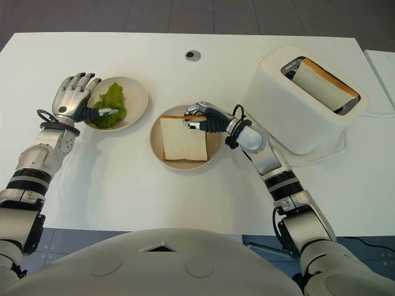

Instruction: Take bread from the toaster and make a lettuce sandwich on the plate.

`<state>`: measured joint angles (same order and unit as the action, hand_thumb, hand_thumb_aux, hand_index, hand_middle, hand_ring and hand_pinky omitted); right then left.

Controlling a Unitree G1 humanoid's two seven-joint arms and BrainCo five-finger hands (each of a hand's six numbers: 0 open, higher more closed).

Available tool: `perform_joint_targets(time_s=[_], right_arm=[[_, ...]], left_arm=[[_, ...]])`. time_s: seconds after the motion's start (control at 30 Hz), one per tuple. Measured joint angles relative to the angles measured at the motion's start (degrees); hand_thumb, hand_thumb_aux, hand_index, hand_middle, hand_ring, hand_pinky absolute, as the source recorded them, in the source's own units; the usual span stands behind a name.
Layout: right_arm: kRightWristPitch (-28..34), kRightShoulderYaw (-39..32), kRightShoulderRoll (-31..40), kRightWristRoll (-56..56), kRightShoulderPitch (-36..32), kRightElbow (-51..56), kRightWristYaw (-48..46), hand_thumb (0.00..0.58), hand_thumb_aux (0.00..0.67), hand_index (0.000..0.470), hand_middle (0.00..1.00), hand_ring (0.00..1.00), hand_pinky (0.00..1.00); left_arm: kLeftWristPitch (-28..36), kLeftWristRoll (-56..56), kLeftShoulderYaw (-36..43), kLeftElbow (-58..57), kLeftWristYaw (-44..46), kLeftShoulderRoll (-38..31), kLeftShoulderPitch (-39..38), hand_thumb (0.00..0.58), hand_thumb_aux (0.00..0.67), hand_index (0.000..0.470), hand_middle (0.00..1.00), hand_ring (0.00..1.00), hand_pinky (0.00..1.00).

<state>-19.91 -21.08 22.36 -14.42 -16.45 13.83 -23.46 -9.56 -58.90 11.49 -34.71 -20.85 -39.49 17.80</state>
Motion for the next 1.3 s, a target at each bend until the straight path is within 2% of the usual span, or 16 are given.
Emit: perform_joint_targets(time_s=[0.03, 0.07, 0.1, 0.13, 0.17, 0.2, 0.23, 0.27, 0.3, 0.33, 0.47, 0.83, 1.1, 1.2, 1.27, 1.3], right_arm=[[-0.4, -0.4, -0.1, -1.2, -0.1, 1.1, 0.4, 0.580, 0.670, 0.470, 1.00, 1.00, 1.00], [-0.6, -0.8, -0.1, -1.8, -0.1, 2.2, 0.5, 0.580, 0.670, 0.470, 1.00, 1.00, 1.00], [-0.6, -0.8, 0.0, -2.0, -0.1, 2.4, 0.6, 0.555, 0.531, 0.372, 1.00, 1.00, 1.00], [-0.6, -0.7, 0.0, -2.0, -0.1, 2.4, 0.6, 0.501, 0.423, 0.297, 1.00, 1.00, 1.00], [-0.6, -0.7, 0.0, -2.0, -0.1, 2.4, 0.6, 0.460, 0.365, 0.256, 1.00, 1.00, 1.00], [-0.6, -0.7, 0.2, -2.1, 0.0, 2.3, 0.6, 0.337, 0.236, 0.166, 1.00, 1.00, 1.00], [-0.6, -0.7, 0.5, -2.5, 0.1, 2.1, 0.5, 0.000, 0.000, 0.000, 0.95, 0.95, 0.95], [-0.6, -0.7, 0.9, -2.7, 0.4, 1.8, 0.5, 0.000, 0.000, 0.000, 0.87, 0.87, 0.87], [-0.6, -0.5, 1.2, -2.9, 0.8, 1.4, 0.5, 0.000, 0.000, 0.000, 0.56, 0.56, 0.56], [-0.6, 0.0, 1.7, -3.2, 1.4, 0.6, 0.6, 0.000, 0.000, 0.000, 0.00, 0.00, 0.00], [-0.4, 3.2, 2.1, -3.6, 2.1, -3.6, 2.0, 0.000, 0.000, 0.000, 0.00, 0.00, 0.00], [-0.9, 13.0, 1.7, -1.7, 1.7, -10.0, 8.7, 0.000, 0.000, 0.000, 0.00, 0.00, 0.00], [0.1, 19.7, 2.1, 2.0, 1.6, -15.7, 9.9, 0.000, 0.000, 0.000, 0.00, 0.00, 0.00], [0.8, 21.4, 2.6, 3.1, 1.8, -18.0, 9.7, 0.000, 0.000, 0.000, 0.00, 0.00, 0.00], [1.4, 22.1, 3.6, 3.1, 2.1, -19.6, 9.4, 0.000, 0.000, 0.000, 0.00, 0.00, 0.00], [1.7, 22.3, 3.7, 3.2, 2.3, -20.4, 9.3, 0.000, 0.000, 0.000, 0.00, 0.00, 0.00]], left_arm=[[0.1, 0.0, 1.0, -0.8, 0.2, 0.0, 0.1, 0.543, 0.502, 0.352, 0.00, 0.00, 0.00], [-0.2, 0.0, 2.3, -1.7, 0.6, 0.0, 0.1, 0.578, 0.631, 0.442, 0.00, 0.00, 0.00], [-0.9, 0.5, 3.0, -2.1, 0.7, -0.1, 0.2, 0.580, 0.670, 0.470, 0.00, 0.00, 0.00], [-1.5, 0.7, 3.7, -2.1, 0.8, -0.2, 0.5, 0.580, 0.670, 0.470, 0.00, 0.00, 0.00], [-1.8, 1.3, 4.3, -2.2, 1.1, -0.3, 1.1, 0.580, 0.670, 0.470, 0.00, 0.00, 0.00], [-2.3, 1.7, 4.9, -2.3, 1.4, -0.3, 1.4, 0.580, 0.670, 0.470, 0.00, 0.00, 0.00], [-2.7, 1.8, 5.4, -2.3, 1.4, -0.3, 1.7, 0.580, 0.670, 0.470, 0.00, 0.00, 0.00], [-3.2, 2.3, 5.8, -2.3, 1.6, -0.5, 1.9, 0.580, 0.670, 0.470, 0.00, 0.00, 0.00], [-3.6, 3.1, 6.1, -2.4, 1.7, -0.6, 2.0, 0.580, 0.670, 0.470, 0.00, 0.00, 0.00], [-4.1, 3.9, 6.4, -2.4, 1.8, -0.7, 2.0, 0.580, 0.670, 0.470, 0.00, 0.00, 0.00], [-6.4, 6.9, 6.4, -1.5, 1.1, -1.0, 1.6, 0.580, 0.670, 0.470, 0.00, 0.00, 0.00], [-18.6, 22.6, 2.3, 13.0, 3.8, 3.1, -2.3, 0.580, 0.670, 0.470, 0.00, 0.00, 0.00], [-21.3, 18.9, 9.5, 18.7, 8.0, 9.3, -4.9, 0.580, 0.670, 0.470, 0.00, 0.00, 0.00], [-23.3, 16.6, 13.2, 18.8, 10.2, 9.6, -5.5, 0.559, 0.541, 0.380, 0.00, 0.00, 0.00], [-24.6, 15.0, 16.0, 18.5, 11.9, 10.6, -6.1, 0.517, 0.449, 0.315, 0.00, 0.00, 0.00], [-24.8, 15.0, 16.4, 18.3, 12.4, 10.6, -6.1, 0.508, 0.434, 0.304, 0.00, 0.00, 0.00]])
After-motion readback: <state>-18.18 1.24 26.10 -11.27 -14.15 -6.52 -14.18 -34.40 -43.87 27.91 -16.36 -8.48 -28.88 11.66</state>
